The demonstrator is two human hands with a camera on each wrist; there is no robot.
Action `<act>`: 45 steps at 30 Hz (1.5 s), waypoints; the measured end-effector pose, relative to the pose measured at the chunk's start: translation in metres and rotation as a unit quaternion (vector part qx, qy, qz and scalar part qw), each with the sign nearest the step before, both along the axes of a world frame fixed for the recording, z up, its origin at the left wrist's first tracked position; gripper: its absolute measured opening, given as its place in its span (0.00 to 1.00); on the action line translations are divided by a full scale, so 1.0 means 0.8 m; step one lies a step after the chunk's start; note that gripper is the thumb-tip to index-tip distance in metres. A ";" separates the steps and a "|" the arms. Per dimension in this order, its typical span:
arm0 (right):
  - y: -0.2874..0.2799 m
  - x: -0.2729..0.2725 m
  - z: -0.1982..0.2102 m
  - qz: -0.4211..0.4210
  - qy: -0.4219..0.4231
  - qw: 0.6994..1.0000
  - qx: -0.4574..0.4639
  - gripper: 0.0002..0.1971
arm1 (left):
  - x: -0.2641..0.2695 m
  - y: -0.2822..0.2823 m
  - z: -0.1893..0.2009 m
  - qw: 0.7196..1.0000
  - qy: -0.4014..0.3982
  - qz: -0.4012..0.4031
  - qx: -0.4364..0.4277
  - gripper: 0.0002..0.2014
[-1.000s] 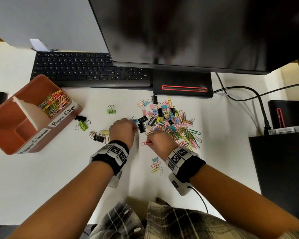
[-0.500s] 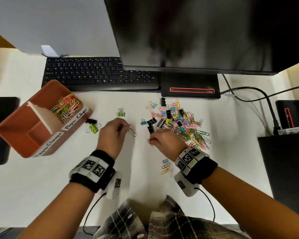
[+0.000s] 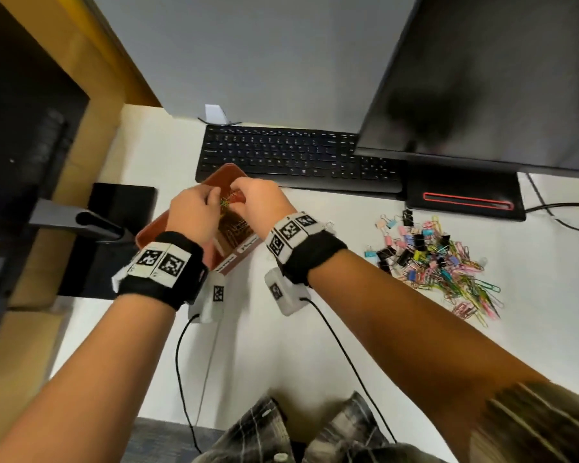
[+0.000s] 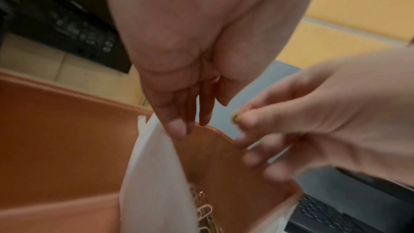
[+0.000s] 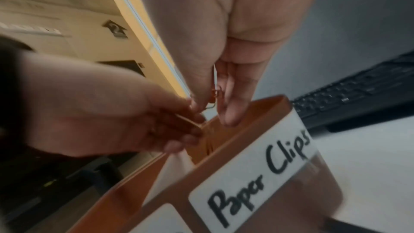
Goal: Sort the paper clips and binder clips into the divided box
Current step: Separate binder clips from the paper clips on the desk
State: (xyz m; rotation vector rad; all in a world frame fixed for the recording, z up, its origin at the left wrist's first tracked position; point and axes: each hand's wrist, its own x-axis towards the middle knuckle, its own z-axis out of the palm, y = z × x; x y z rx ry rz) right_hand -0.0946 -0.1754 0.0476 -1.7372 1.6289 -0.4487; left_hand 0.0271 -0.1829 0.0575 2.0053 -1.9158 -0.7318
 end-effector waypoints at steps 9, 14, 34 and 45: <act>0.139 -0.124 -0.021 -0.044 -0.019 0.997 -0.055 0.10 | -0.040 0.086 -0.012 0.968 0.140 -0.204 -0.037 0.08; 0.269 -0.254 -0.057 -0.097 0.087 0.991 0.037 0.08 | -0.116 0.146 -0.057 0.940 0.139 -0.305 0.065 0.10; 0.353 -0.397 -0.106 0.001 0.125 0.985 0.115 0.33 | -0.214 0.185 -0.128 0.953 -0.115 -0.279 0.033 0.12; 0.310 -0.376 -0.122 -0.031 0.063 0.994 0.086 0.11 | -0.237 0.181 -0.123 0.928 -0.156 -0.330 0.071 0.05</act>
